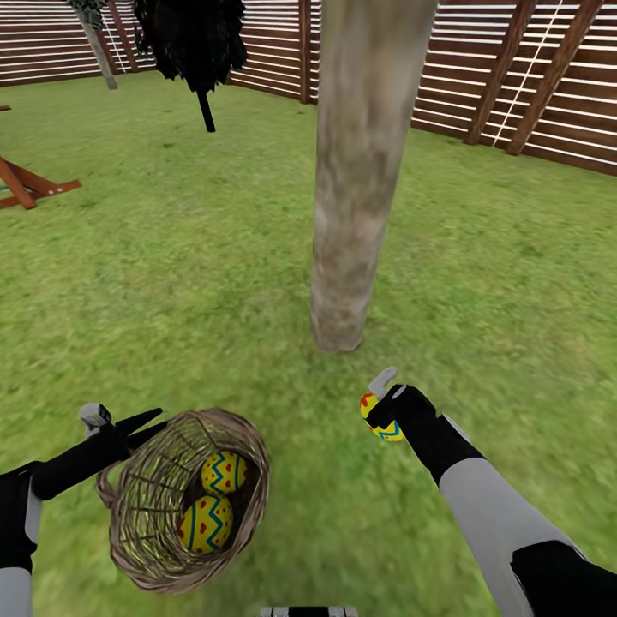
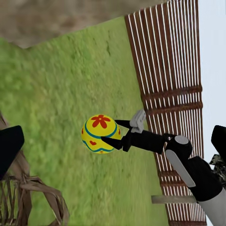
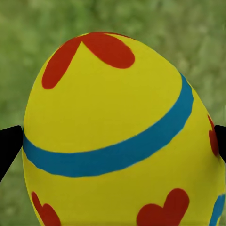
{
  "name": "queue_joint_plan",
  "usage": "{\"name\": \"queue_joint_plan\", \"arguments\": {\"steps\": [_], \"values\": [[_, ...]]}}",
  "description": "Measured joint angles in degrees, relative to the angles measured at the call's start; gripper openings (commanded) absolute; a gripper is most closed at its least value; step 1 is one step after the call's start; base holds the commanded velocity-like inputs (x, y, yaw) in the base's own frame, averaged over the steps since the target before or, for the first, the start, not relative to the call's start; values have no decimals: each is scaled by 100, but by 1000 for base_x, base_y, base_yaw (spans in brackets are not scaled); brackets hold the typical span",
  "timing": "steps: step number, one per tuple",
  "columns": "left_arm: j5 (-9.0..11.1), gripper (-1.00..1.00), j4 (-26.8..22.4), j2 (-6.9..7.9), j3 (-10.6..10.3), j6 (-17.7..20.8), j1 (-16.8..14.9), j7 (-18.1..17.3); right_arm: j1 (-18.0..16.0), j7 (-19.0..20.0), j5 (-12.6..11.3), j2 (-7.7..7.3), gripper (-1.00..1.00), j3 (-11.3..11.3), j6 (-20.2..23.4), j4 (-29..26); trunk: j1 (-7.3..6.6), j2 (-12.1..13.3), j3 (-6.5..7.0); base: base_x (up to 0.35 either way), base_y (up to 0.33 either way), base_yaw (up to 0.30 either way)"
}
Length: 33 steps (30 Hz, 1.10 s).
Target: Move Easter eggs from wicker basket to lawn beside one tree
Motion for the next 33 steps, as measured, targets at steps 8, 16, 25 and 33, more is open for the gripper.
{"name": "queue_joint_plan", "arguments": {"steps": [8, 16, 25, 33], "values": [[0, 100, 0, 0, 11, -2, 0, 0, 0, 0, 0, -2, -100, 0, 1, 0, 176, -321, -144, 0, 0, 0], [-9, 100, -2, 0, 11, 0, 0, 0, 0, 0, 0, -3, -100, 0, 1, 0, 351, -642, -287, 0, 0, 0], [-9, 100, 0, -9, 11, 0, 0, 0, 0, 9, 8, -8, -100, 0, -26, -1, 549, -1003, -449, 0, 0, 0], [-4, 100, 4, -8, 11, 0, 0, 0, 0, 9, 6, -8, -100, 0, -129, -2, 725, -1324, -592, 0, 0, 0]]}}
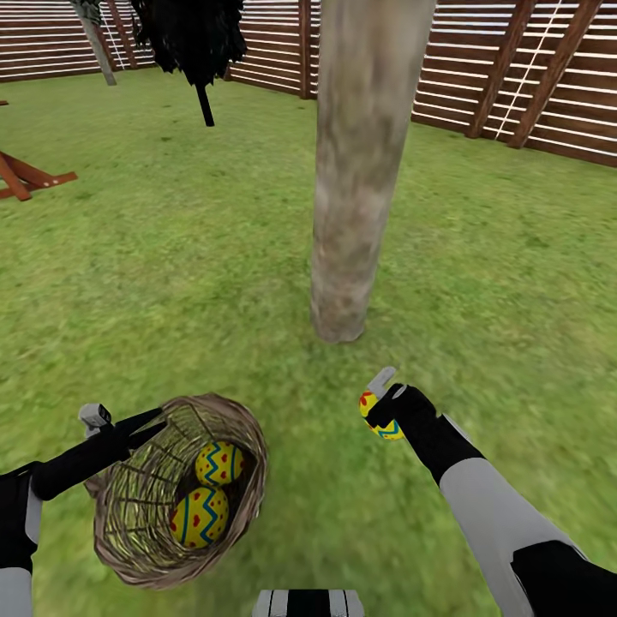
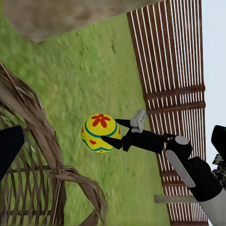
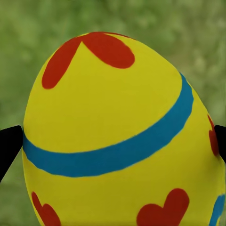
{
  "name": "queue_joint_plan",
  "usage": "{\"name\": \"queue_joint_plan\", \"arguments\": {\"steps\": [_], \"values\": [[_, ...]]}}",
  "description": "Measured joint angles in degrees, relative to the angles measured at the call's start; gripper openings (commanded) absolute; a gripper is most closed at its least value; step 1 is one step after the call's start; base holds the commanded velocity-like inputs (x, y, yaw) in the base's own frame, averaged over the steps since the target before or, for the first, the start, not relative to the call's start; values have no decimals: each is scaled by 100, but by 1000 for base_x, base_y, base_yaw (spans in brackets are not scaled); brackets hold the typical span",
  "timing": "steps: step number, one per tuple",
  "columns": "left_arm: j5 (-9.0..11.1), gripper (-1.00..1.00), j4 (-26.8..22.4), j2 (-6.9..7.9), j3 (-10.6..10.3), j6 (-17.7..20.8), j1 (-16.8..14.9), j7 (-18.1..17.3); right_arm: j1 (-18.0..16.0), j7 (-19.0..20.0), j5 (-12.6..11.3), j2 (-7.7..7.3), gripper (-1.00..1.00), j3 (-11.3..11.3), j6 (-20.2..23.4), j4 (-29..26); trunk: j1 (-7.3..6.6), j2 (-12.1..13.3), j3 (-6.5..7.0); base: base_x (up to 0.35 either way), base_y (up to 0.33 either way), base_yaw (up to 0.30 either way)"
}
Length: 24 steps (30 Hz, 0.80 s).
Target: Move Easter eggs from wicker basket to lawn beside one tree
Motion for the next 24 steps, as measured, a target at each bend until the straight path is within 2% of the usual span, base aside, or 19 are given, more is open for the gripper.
{"name": "queue_joint_plan", "arguments": {"steps": [24], "values": [[-4, 100, -4, -1, 0, 0, 0, 0, 0, -9, -6, 0, -100, 0, 0, 3, 527, -963, -431, 0, 0, 0]]}}
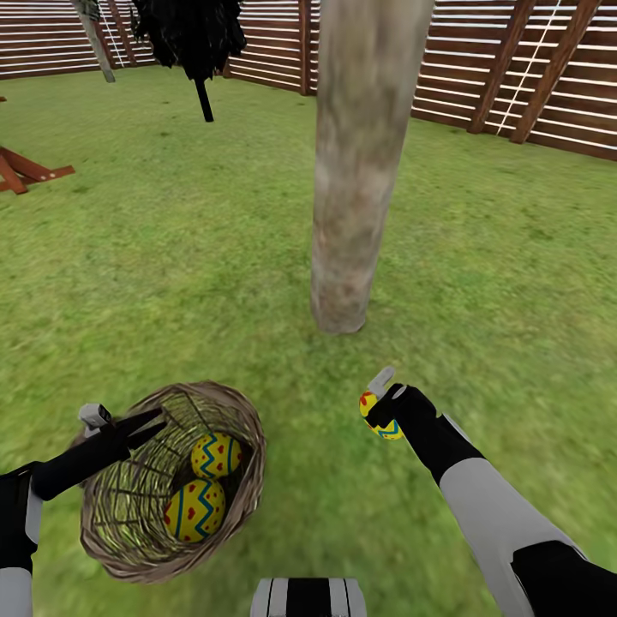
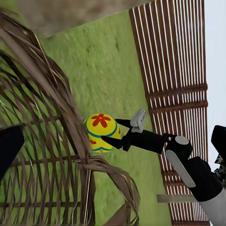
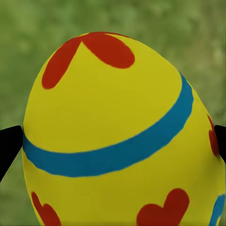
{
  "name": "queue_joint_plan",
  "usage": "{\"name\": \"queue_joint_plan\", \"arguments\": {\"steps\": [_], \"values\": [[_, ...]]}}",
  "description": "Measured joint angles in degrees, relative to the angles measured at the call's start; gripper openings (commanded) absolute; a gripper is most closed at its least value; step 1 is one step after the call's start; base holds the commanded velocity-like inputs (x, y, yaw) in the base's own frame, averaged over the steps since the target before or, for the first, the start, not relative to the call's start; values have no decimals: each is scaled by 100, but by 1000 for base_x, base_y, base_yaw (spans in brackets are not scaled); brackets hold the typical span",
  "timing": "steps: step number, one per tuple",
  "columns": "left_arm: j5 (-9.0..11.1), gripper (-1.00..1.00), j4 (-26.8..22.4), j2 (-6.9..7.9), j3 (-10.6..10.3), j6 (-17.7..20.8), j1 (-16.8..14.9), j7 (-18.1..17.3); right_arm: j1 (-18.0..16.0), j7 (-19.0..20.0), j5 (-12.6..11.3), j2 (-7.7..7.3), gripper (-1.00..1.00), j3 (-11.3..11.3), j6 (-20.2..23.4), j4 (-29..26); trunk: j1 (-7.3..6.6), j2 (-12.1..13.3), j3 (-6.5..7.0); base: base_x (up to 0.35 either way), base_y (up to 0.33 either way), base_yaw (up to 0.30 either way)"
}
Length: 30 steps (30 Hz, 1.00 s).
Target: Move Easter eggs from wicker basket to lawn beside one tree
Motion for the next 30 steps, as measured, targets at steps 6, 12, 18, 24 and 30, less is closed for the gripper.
{"name": "queue_joint_plan", "arguments": {"steps": [6, 12, 18, 24, 30], "values": [[0, 100, 0, 0, 0, 0, 0, 0, 0, 0, 0, 0, -100, 0, 4, 0, 132, -241, -108, 0, 0, 0], [0, 100, -2, 0, 0, 0, 0, 0, 0, -21, 0, 3, -100, 2, 6, 8, 264, -481, -215, 0, 0, 0], [2, 100, -9, 3, 0, 0, 0, 0, 0, -234, 0, 42, -100, -2, 5, 325, 339, -609, -335, 0, 0, 0], [0, 100, -9, 6, 0, 0, 0, 0, 0, -268, 0, 44, -100, -2, -3, 345, 354, -617, -468, 0, 0, 0], [6, 100, -4, 4, 0, 0, 0, 0, -1, -267, 8, 44, -100, -5, -5, 322, 367, -624, -580, 0, 0, 0]]}}
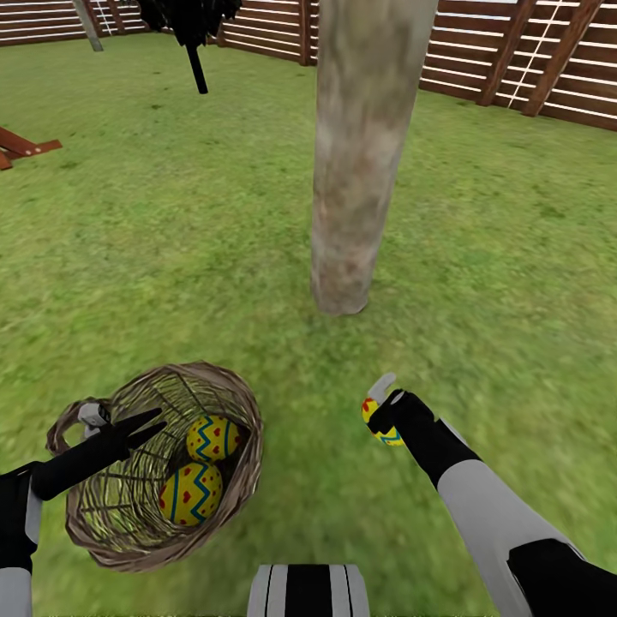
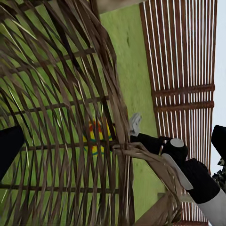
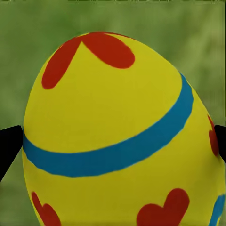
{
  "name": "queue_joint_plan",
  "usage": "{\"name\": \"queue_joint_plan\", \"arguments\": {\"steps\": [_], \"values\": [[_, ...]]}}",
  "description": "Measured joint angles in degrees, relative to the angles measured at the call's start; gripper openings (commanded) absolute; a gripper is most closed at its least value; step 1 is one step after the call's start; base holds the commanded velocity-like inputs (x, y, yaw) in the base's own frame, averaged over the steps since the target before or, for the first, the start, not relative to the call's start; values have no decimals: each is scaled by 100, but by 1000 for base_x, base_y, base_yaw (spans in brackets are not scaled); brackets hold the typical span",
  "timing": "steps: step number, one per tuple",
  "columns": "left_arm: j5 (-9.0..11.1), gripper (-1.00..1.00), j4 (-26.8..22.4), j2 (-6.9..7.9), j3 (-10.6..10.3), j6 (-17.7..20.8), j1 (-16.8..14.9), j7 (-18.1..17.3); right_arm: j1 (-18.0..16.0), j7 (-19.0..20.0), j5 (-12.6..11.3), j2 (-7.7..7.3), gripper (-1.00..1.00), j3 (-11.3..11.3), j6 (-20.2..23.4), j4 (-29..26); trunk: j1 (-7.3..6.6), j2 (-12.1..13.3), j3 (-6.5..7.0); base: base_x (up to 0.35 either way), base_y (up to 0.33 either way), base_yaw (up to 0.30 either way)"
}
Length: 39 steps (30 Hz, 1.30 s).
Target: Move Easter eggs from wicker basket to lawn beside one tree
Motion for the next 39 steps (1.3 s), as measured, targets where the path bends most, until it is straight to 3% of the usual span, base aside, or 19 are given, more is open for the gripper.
{"name": "queue_joint_plan", "arguments": {"steps": [15, 18, 21, 23, 39], "values": [[2, 100, 0, 5, 0, 0, 0, 0, 0, 1, 6, 0, -100, 5, -136, -7, 0, 0, 0, 0, 0, 0], [0, 100, -4, 5, 0, 0, 0, 0, 0, -202, 2, 13, -100, 11, -212, 143, 0, 0, 0, 0, 0, 0], [3, 100, -5, 5, 0, 0, 0, 0, 0, -603, -1, 120, -100, 10, -670, 566, 0, 0, 0, 0, 0, 0], [3, 100, -5, 5, 0, 0, 0, 0, 0, -696, 1, 141, -100, 9, -748, 651, 0, 0, 0, 0, 0, 0], [1, 100, -5, 5, 0, 0, 0, 0, -27, -799, 1, 150, -100, 0, -790, 1068, 0, 0, 0, 0, 0, 0]]}}
